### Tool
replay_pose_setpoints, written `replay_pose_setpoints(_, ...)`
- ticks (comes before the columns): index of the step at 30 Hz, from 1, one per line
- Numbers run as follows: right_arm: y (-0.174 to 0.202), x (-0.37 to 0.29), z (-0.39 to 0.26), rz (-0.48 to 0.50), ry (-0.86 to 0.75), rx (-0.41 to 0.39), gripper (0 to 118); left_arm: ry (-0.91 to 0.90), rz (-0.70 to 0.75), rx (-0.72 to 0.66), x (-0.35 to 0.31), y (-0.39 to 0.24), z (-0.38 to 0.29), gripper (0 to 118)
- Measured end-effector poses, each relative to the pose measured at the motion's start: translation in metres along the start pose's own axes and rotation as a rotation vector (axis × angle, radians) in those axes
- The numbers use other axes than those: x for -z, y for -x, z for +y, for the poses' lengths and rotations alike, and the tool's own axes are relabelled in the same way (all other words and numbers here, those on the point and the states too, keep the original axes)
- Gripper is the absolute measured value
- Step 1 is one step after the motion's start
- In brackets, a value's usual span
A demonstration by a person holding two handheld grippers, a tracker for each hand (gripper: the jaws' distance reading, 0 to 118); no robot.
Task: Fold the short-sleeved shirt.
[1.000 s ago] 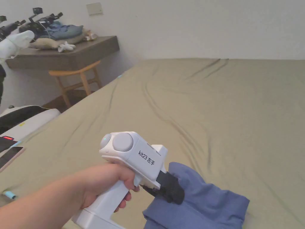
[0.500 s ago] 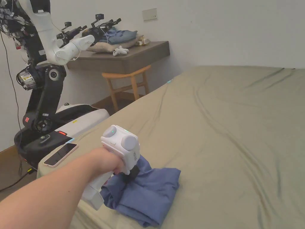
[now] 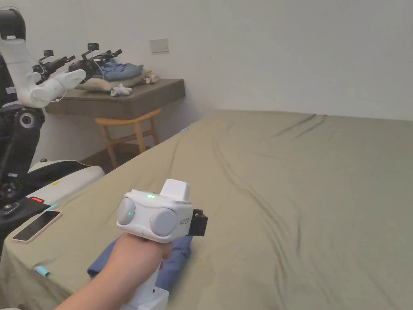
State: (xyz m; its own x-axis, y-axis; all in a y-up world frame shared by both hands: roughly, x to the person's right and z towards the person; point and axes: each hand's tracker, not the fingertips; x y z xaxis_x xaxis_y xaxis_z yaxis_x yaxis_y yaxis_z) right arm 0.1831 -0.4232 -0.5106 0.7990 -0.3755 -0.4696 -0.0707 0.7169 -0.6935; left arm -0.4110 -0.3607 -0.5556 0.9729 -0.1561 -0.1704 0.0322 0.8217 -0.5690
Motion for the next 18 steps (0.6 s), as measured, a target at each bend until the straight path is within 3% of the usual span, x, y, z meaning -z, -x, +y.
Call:
replay_pose_setpoints(1,0.0,-0.005,0.001,-0.055,-0.025,-0.031,0,-0.052,-0.003,-0.035,-0.012,-0.025,0.0,9)
replay_pose_setpoints(2,0.0,-0.009,0.002,-0.094,-0.048,-0.05,0,-0.079,0.006,-0.05,-0.021,-0.05,0.001,4)
replay_pose_setpoints(5,0.024,-0.022,0.008,-0.322,-0.157,-0.166,0,-0.222,-0.046,-0.04,-0.054,-0.121,0.006,0)
replay_pose_setpoints(7,0.047,-0.033,0.013,-0.493,-0.231,-0.289,0,-0.293,-0.061,-0.026,-0.074,-0.168,0.009,0)
replay_pose_setpoints(8,0.054,-0.038,0.015,-0.527,-0.271,-0.304,0,-0.328,-0.081,-0.024,-0.083,-0.182,0.011,0)
replay_pose_setpoints(12,0.059,-0.064,0.031,-0.575,-0.484,-0.21,0,-0.386,-0.146,-0.064,-0.12,-0.237,0.015,0)
replay_pose_setpoints(18,0.077,-0.075,0.049,-0.744,-0.638,-0.336,0,-0.464,-0.222,-0.043,-0.146,-0.282,0.012,0)
